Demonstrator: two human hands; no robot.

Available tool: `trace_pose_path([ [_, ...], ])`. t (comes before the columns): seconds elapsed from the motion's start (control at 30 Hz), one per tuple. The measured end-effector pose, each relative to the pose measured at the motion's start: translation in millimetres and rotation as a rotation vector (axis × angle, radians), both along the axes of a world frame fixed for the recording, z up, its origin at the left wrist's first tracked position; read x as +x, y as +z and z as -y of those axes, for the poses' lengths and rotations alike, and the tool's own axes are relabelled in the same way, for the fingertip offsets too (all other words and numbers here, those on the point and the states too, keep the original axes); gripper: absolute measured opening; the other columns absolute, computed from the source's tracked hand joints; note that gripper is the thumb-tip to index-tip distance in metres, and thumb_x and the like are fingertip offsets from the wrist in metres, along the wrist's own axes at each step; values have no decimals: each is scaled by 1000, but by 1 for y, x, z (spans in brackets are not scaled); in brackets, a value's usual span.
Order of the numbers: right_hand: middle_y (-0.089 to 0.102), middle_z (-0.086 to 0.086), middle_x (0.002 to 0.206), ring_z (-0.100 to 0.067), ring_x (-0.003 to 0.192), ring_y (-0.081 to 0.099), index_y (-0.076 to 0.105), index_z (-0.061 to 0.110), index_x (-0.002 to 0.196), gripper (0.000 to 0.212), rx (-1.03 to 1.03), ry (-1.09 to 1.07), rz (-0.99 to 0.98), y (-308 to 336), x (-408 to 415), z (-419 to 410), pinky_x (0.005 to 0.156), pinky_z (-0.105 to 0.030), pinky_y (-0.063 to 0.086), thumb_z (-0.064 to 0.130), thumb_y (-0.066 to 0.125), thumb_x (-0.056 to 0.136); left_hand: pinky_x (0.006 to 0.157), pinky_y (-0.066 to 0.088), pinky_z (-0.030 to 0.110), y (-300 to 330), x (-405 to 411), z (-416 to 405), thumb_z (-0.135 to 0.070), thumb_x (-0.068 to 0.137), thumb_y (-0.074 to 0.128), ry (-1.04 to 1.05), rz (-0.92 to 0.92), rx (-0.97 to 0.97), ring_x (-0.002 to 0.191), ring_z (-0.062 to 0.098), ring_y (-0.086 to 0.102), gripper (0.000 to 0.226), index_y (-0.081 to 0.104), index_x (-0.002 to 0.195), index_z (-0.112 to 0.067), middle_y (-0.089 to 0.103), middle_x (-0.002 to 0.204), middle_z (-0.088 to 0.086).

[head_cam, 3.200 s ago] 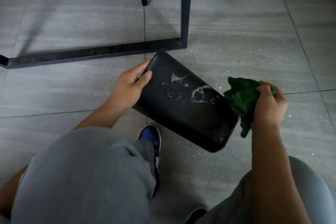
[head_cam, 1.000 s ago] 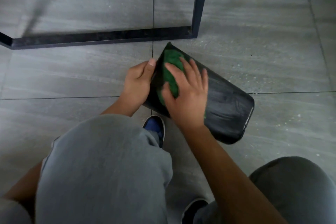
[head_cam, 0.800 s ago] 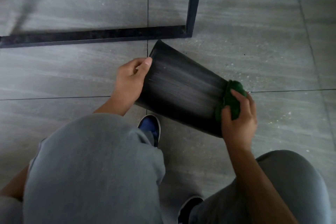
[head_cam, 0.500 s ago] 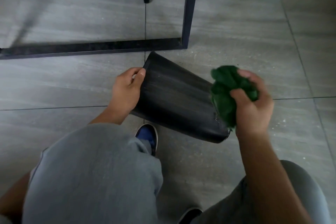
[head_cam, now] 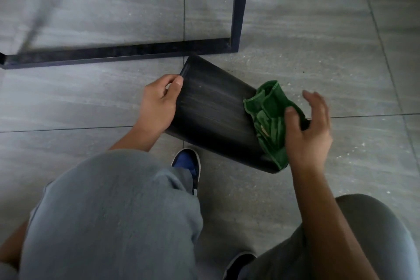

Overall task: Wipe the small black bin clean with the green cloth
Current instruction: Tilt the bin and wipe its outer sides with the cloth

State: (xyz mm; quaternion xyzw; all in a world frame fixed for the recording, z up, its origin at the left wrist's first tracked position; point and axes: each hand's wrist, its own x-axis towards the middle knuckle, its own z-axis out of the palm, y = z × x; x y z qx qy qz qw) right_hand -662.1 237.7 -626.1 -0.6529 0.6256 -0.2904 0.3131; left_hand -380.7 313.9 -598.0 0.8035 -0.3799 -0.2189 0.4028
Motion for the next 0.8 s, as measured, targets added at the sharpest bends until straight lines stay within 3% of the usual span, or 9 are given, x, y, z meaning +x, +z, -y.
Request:
trace_pose_path([
  [0.07, 37, -2, 164, -28, 152, 33, 49, 32, 147, 64, -44, 179, -240, -1, 15, -12, 121, -55, 32, 60, 59, 91, 69, 40, 1, 1, -1, 0, -24, 105, 50, 1, 2, 12, 77, -20, 57, 22, 69, 109, -14, 64, 89, -11],
  [0.13, 41, -6, 161, -32, 150, 35, 50, 28, 147, 65, -94, 234, -366, -10, 19, -16, 119, -57, 30, 57, 64, 91, 69, 41, 2, 0, -1, 0, -25, 105, 50, -3, 3, 15, 78, -19, 58, 24, 70, 111, -13, 65, 91, -9],
  [0.33, 72, -4, 118, -24, 104, 68, 68, 16, 126, 39, -163, 59, -69, 9, 3, 9, 92, -45, 57, 13, 67, 87, 69, 39, 0, 3, -1, 0, -23, 106, 49, -40, 13, 9, 79, -20, 58, 24, 69, 109, -11, 64, 91, -10],
  [0.4, 72, 6, 110, -13, 97, 69, 69, 25, 122, 36, -39, -17, 73, 25, 1, 15, 87, -37, 59, 14, 70, 88, 68, 39, 0, 3, -2, -1, -23, 106, 48, -36, 6, 8, 79, -19, 58, 25, 69, 109, -10, 64, 90, -11],
  [0.5, 73, 8, 97, -13, 91, 72, 70, 38, 106, 24, 95, -160, 385, 35, -1, 15, 76, -34, 60, 25, 71, 86, 69, 44, 5, 2, -2, 0, -24, 106, 48, -26, -34, -1, 78, -14, 60, 25, 70, 108, -12, 68, 91, -7],
  [0.57, 72, 3, 93, -17, 84, 70, 69, 34, 104, 13, 150, -170, 279, 28, 1, 12, 70, -34, 57, 32, 67, 91, 71, 45, 6, 2, -2, 1, -26, 105, 49, -20, -52, 1, 79, -12, 61, 25, 70, 109, -13, 68, 91, -10],
  [0.63, 69, -4, 95, -26, 88, 67, 68, 17, 110, 27, 223, -161, 46, 9, -3, 9, 72, -33, 49, 39, 55, 102, 72, 45, 7, 1, -2, 3, -27, 105, 49, -25, -57, 14, 81, -11, 62, 26, 70, 110, -14, 67, 91, -14],
  [0.7, 68, -13, 117, -35, 111, 64, 64, 7, 123, 49, 180, -139, -61, -7, -12, 10, 87, -40, 51, 47, 44, 103, 72, 44, 6, -1, -1, 3, -28, 105, 49, -32, -46, 20, 82, -11, 61, 26, 70, 111, -14, 67, 92, -15],
  [0.8, 52, -10, 152, -31, 139, 51, 50, 15, 148, 46, -70, -81, -97, -11, -14, 13, 108, -45, 47, 31, 47, 105, 73, 44, 6, 0, 0, 4, -29, 105, 48, -38, -43, 29, 84, -10, 61, 29, 70, 113, -13, 67, 93, -14],
])
